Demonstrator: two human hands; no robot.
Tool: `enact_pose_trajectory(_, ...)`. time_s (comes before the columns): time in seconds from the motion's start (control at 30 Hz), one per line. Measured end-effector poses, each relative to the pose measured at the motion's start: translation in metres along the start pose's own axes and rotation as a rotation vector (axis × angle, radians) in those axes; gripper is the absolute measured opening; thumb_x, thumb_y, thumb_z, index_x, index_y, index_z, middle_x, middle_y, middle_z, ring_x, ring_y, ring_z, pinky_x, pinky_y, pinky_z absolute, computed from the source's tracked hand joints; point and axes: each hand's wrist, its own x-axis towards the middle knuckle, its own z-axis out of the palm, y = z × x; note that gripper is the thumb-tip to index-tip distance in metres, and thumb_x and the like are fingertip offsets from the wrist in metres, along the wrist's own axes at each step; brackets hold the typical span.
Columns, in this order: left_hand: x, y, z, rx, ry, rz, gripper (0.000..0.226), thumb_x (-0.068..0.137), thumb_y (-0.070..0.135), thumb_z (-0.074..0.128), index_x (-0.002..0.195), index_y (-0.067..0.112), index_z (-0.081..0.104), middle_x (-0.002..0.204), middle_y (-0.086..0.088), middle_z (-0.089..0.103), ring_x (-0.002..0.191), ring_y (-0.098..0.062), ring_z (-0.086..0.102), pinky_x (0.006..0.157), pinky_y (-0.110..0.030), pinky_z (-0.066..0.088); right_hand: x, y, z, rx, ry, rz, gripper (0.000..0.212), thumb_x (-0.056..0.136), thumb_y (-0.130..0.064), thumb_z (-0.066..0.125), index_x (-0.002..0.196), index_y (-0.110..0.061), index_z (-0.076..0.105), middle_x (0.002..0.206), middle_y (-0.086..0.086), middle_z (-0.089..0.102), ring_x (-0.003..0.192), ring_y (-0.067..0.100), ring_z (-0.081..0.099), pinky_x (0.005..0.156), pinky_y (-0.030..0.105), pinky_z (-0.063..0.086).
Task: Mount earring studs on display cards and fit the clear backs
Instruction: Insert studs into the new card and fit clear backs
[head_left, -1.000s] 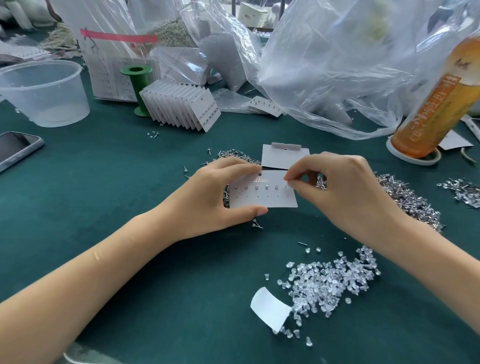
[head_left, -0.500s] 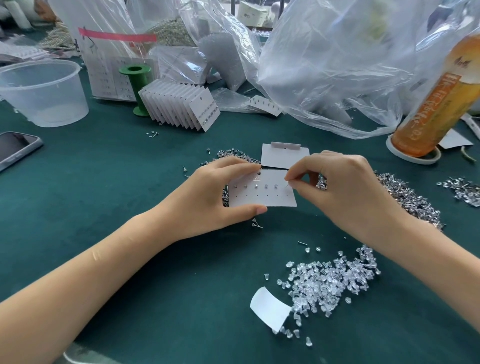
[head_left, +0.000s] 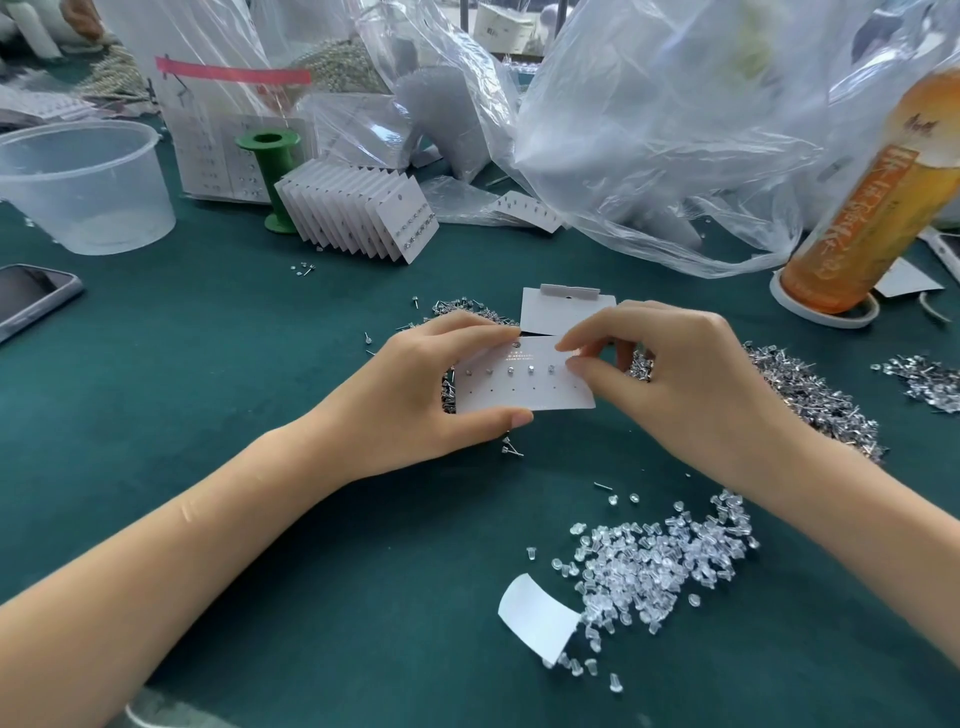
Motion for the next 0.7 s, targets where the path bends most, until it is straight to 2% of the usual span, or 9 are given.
enact_pose_trajectory(0.13,0.0,0.001,-0.0003,0.0,0.005,0.001,0.066,0.073,0.047,0.07,0.128,0.014,0.057,0.123,0.009,0.057,0.116,-0.003,0.053,0.102,-0.03,0.041,0.0026,0.0053,0.0004,0.112,0.005,0.106,0.009,0.083,-0.018,0.071,0.081,-0.027,0.072,0.066,-0.018,0.062,0.058,0.006,0.046,0.058,0.009,0.036)
enact_pose_trajectory(0.23,-0.0001,0.0019,-0.0007,-0.004,0.009,0.005,0.065,0.073,0.046,0.07,0.128,0.014,0.057,0.122,0.008,0.058,0.115,-0.004,0.053,0.102,-0.03,0.041,0.0039,0.0079,-0.0001,0.214,0.039,0.2,0.005,0.082,-0.025,0.072,0.085,-0.029,0.071,0.069,-0.01,0.065,0.056,0.003,0.046,0.055,0.01,0.039)
enact_pose_trajectory(0.33,-0.0001,0.0029,-0.0012,-0.006,0.013,0.01,0.065,0.073,0.046,0.07,0.128,0.013,0.057,0.123,0.007,0.058,0.115,-0.004,0.054,0.102,-0.031,0.041,0.0069,0.0092,-0.0028,0.316,0.049,0.332,0.012,0.08,-0.033,0.073,0.091,-0.028,0.07,0.067,-0.008,0.067,0.052,0.002,0.049,0.051,0.01,0.04)
enact_pose_trajectory(0.43,-0.0005,0.0042,-0.0018,-0.019,0.017,0.016,0.066,0.073,0.046,0.071,0.127,0.013,0.058,0.123,0.006,0.058,0.115,-0.004,0.054,0.102,-0.03,0.042,0.0086,0.0068,-0.0036,0.432,-0.079,0.491,0.02,0.08,-0.036,0.072,0.095,-0.023,0.069,0.062,-0.009,0.069,0.042,0.0,0.049,0.044,0.01,0.039)
enact_pose_trajectory(0.53,-0.0006,0.005,-0.0019,-0.032,0.015,0.039,0.065,0.073,0.045,0.071,0.127,0.012,0.058,0.122,0.006,0.058,0.114,-0.003,0.054,0.101,-0.028,0.043,0.0081,0.0043,-0.0018,0.603,-0.196,0.604,0.03,0.08,-0.032,0.072,0.101,-0.012,0.068,0.052,-0.007,0.061,0.039,0.005,0.048,0.038,0.014,0.035)
enact_pose_trajectory(0.6,-0.0006,0.0052,-0.0017,-0.033,0.013,0.05,0.065,0.073,0.045,0.071,0.127,0.012,0.058,0.121,0.006,0.059,0.114,-0.003,0.054,0.1,-0.027,0.043,0.0077,0.0036,-0.0013,0.666,-0.236,0.627,0.035,0.079,-0.03,0.073,0.102,-0.005,0.067,0.049,-0.004,0.054,0.037,0.006,0.046,0.036,0.014,0.032)
enact_pose_trajectory(0.7,-0.0009,0.0052,-0.0016,-0.032,0.014,0.063,0.065,0.073,0.044,0.072,0.128,0.013,0.057,0.121,0.006,0.058,0.113,-0.003,0.054,0.1,-0.027,0.043,0.0076,0.0032,-0.0013,0.708,-0.267,0.633,0.04,0.072,-0.033,0.075,0.099,-0.004,0.067,0.045,-0.004,0.051,0.034,0.005,0.043,0.034,0.012,0.029)
